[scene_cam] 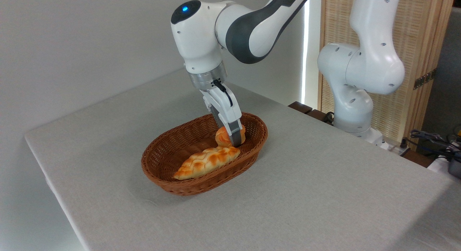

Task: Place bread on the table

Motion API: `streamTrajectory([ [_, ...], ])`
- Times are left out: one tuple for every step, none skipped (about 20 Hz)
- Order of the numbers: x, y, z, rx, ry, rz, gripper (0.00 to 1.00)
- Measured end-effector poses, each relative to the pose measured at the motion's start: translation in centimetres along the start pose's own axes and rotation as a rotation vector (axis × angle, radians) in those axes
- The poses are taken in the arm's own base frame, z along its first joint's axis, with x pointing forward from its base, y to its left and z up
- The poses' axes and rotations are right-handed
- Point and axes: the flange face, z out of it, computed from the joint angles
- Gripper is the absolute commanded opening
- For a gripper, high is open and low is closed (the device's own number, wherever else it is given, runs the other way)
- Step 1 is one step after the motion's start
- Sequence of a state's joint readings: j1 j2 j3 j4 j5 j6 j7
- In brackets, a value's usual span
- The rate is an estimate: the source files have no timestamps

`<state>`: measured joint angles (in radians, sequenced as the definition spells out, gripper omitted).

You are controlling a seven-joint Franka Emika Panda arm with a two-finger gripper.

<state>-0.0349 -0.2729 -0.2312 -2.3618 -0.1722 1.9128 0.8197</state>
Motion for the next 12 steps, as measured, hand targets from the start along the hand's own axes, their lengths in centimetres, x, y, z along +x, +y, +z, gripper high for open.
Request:
streamTrajectory([
  [0.0,0.0,0.0,0.0,0.0,0.0,0.3],
  [0.0,0.0,0.0,0.001,0.0,0.0,0.3],
  [-0.1,-0.1,-0.1,0.001,0.0,-0.001,0.3],
  [-0.1,-0.1,-0.1,0.002,0.001,-0.002,0.3],
  [-0.1,-0.1,-0.2,0.003,0.003,-0.003,0.3],
  [-0.1,-0.2,-0.4,0.006,0.007,-0.005,0.3],
  [-0.1,-0.3,-0.6,0.007,0.009,-0.009,0.3],
  [-0.1,-0.4,-0.7,0.009,0.012,-0.015,0.3],
  [-0.1,-0.4,-1.0,0.012,0.016,-0.022,0.3],
  [0.0,-0.5,-1.3,0.016,0.021,-0.025,0.3],
  [0.0,-0.6,-1.6,0.021,0.028,-0.026,0.3],
  [0.1,-0.7,-2.1,0.026,0.035,-0.026,0.3],
])
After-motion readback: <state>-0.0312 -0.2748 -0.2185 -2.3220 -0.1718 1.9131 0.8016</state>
